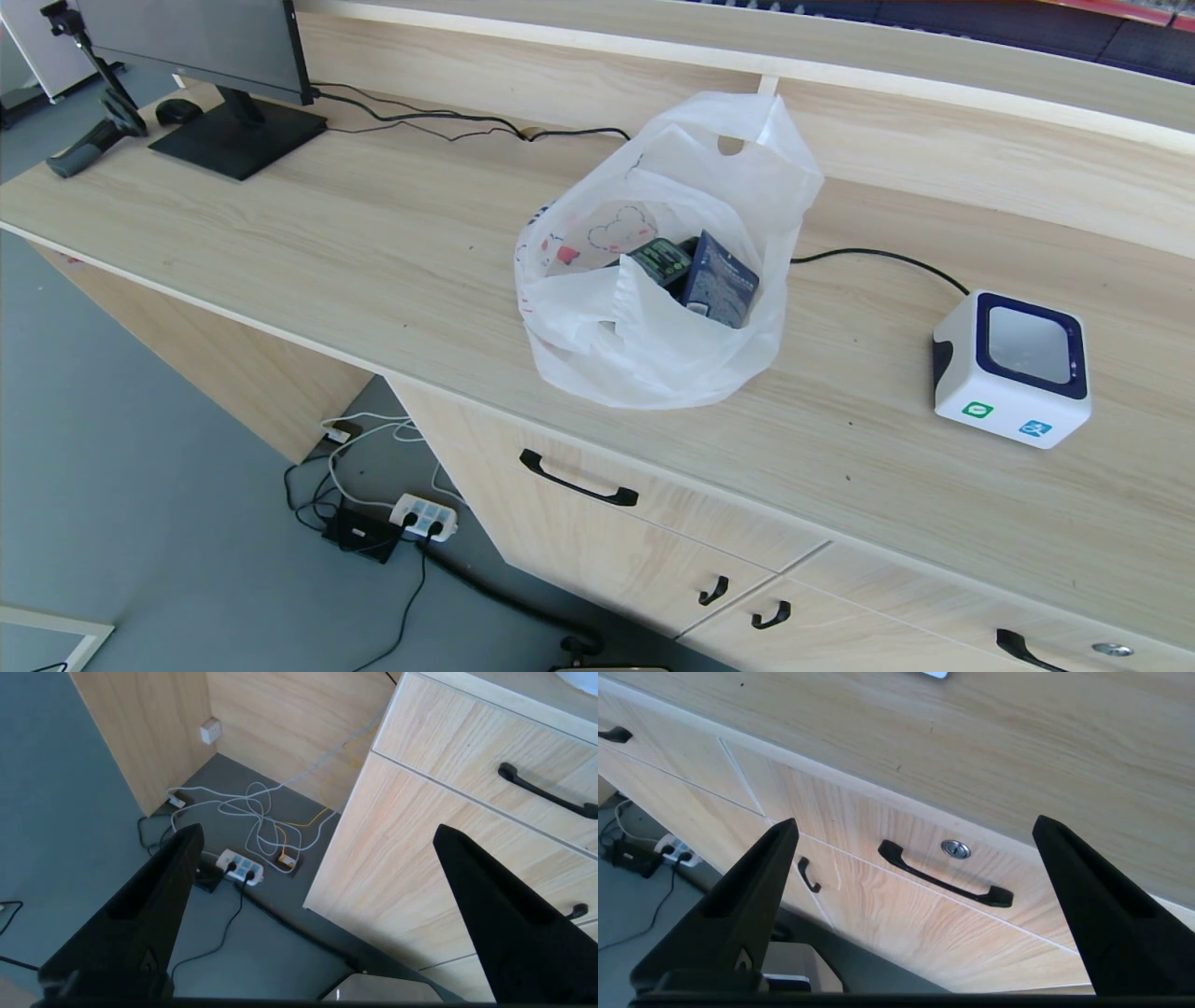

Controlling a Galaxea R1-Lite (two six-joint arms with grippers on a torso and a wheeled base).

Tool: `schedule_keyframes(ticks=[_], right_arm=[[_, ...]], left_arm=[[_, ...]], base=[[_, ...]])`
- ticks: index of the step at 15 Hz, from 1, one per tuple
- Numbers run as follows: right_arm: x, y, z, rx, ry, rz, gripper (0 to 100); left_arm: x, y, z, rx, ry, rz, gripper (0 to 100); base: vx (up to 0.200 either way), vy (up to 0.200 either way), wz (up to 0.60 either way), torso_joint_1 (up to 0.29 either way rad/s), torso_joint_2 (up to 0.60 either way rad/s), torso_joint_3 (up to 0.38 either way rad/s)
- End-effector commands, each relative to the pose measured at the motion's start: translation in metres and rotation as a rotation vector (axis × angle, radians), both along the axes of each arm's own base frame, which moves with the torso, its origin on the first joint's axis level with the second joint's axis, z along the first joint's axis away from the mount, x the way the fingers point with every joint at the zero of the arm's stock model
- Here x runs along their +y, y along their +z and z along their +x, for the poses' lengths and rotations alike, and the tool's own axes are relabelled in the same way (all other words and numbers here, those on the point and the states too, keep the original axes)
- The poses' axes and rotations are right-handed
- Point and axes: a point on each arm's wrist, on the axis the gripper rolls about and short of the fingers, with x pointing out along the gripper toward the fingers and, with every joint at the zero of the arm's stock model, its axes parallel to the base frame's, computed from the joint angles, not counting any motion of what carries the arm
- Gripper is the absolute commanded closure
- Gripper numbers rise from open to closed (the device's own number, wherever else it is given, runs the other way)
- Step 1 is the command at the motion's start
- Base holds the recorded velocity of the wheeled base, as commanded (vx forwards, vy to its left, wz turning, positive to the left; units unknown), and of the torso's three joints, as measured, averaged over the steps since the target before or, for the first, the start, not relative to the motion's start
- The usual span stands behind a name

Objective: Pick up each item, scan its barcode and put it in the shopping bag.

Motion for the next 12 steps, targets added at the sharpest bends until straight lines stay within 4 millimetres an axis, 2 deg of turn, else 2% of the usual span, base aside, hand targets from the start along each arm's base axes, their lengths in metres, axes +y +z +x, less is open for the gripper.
schedule_keyframes(ticks=[1, 12], right_arm=[[0.0000, 0.0001, 0.0001, 0.001, 0.000, -0.001, 0], [0.0000, -0.0001, 0.0001, 0.002, 0.000, 0.011, 0]], left_arm=[[0.0000, 0.0000, 0.0000, 0.000, 0.001, 0.000, 0], [0.0000, 0.0000, 0.0000, 0.000, 0.001, 0.000, 0]], base=[[0.000, 0.000, 0.00, 0.000, 0.00, 0.000], [0.000, 0.000, 0.00, 0.000, 0.00, 0.000]])
